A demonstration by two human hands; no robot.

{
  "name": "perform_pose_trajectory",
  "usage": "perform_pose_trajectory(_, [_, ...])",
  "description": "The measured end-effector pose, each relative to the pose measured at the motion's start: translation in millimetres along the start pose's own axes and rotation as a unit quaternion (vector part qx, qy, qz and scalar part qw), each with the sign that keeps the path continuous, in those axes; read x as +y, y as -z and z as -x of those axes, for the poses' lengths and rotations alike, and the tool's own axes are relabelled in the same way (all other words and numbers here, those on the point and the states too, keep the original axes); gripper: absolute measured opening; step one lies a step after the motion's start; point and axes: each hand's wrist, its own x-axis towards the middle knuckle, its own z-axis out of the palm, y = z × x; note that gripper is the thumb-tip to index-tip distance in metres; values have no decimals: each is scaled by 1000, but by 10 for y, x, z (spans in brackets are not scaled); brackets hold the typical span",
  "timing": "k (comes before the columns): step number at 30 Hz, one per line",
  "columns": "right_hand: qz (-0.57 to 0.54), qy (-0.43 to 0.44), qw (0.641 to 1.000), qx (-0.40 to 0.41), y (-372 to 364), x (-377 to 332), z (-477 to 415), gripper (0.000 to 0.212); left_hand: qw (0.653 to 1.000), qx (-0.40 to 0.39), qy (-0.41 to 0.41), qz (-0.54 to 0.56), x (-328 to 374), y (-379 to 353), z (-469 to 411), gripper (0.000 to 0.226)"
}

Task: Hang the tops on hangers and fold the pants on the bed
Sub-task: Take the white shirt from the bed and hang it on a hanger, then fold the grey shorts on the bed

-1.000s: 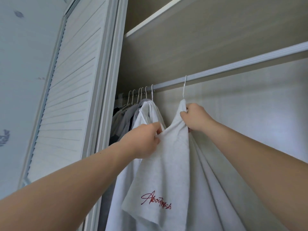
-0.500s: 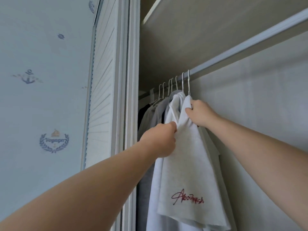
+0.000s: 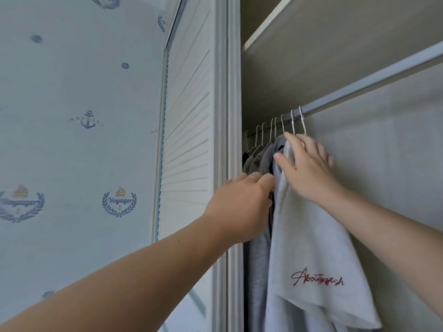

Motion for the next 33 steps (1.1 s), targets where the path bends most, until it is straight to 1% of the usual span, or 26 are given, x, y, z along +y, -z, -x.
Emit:
perform_pose_trajectory(1, [20,13,1000,-10,21,-161,104,65,1000,7,4,-23,-65,121,168,24])
perform_pose_trajectory(3, [51,38,997,-38,60,-531,342,68,998,-2,29,-52,-224,373,536,39])
perform_pose_trajectory(6, [31,73,993,-82,118,-1198,769,75,995,-24,72,-71,-516,813,1186,55])
perform_pose_trajectory(10, [9,112,986,-125,139,-2199,1445,74,987,-52,123,-91,-895,1459,2238,64])
perform_pose_trajectory(13, [-21,154,973,-172,170,-2996,1940,76,975,-83,168,-118,-1174,1954,3113,69])
perform_pose_trajectory(18, [-93,240,939,-227,192,-4298,2654,79,943,-99,286,-137,-1469,2721,4589,73])
perform_pose_trajectory(22, [-162,306,899,-267,109,-5249,3253,79,900,-121,383,-168,-1537,3290,5757,73])
perform_pose_trajectory(26, [-238,362,843,-320,-44,-6077,3963,77,841,-141,482,-201,-1473,3740,6859,75])
perform_pose_trajectory(29, [-280,392,795,-369,-236,-6656,4549,79,792,-154,552,-210,-1349,3951,7690,75])
perform_pose_trajectory(33, [-321,416,733,-432,-542,-7379,5262,75,711,-189,645,-206,-1238,4095,8708,73])
